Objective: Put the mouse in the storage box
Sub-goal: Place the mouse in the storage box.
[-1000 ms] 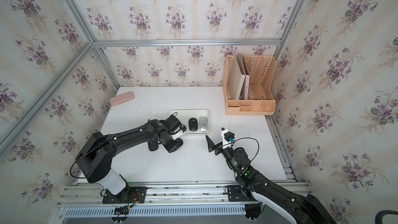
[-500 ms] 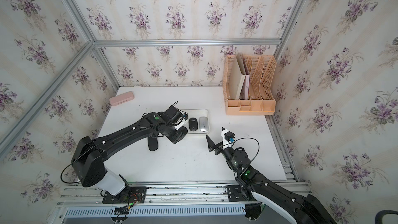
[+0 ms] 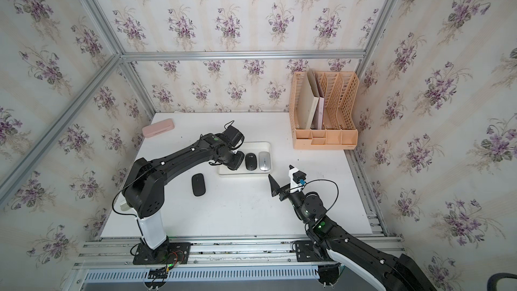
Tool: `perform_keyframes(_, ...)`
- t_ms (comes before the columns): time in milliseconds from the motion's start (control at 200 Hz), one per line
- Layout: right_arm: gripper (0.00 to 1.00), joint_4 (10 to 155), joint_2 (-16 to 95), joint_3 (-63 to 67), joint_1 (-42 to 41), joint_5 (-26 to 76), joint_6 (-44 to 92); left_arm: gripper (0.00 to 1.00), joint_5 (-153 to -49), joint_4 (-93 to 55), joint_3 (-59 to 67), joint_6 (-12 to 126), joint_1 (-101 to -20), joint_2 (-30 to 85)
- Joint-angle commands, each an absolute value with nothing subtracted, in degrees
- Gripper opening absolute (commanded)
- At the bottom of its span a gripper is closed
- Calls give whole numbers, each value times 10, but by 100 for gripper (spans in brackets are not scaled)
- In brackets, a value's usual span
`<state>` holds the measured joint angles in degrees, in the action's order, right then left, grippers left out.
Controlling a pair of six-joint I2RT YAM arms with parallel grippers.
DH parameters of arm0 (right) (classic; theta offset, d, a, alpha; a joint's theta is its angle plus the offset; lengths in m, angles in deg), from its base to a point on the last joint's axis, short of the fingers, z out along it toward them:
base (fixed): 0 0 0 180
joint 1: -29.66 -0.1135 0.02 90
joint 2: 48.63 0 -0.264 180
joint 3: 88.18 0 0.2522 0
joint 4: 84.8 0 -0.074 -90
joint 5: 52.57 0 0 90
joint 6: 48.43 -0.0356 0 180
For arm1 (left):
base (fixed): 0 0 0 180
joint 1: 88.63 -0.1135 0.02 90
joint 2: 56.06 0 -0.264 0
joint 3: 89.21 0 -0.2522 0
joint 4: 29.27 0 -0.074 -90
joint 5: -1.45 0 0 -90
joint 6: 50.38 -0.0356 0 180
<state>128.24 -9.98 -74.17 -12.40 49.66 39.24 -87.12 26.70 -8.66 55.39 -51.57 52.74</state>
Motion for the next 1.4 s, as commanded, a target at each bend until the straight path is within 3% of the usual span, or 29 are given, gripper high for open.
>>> perform_keyframes(0, 100, 1298, -101, -747, -125, 499, 396, 58, -849, 250, -92, 605, -518, 550)
perform_keyframes(315, 100, 1299, -100, -748, -124, 497, 396, 56, -781, 260, -141, 645, -523, 613)
perform_keyframes(854, 100, 1299, -103, -747, -124, 501, 397, 65, -848, 267, -161, 690, -532, 644)
perform_keyframes(1184, 100, 1298, -106, -749, -124, 501, 398, 75, -873, 250, -138, 695, -532, 625)
perform_keyframes(1394, 100, 1300, -100, -748, -124, 508, 399, 78, -871, 255, -143, 673, -531, 544)
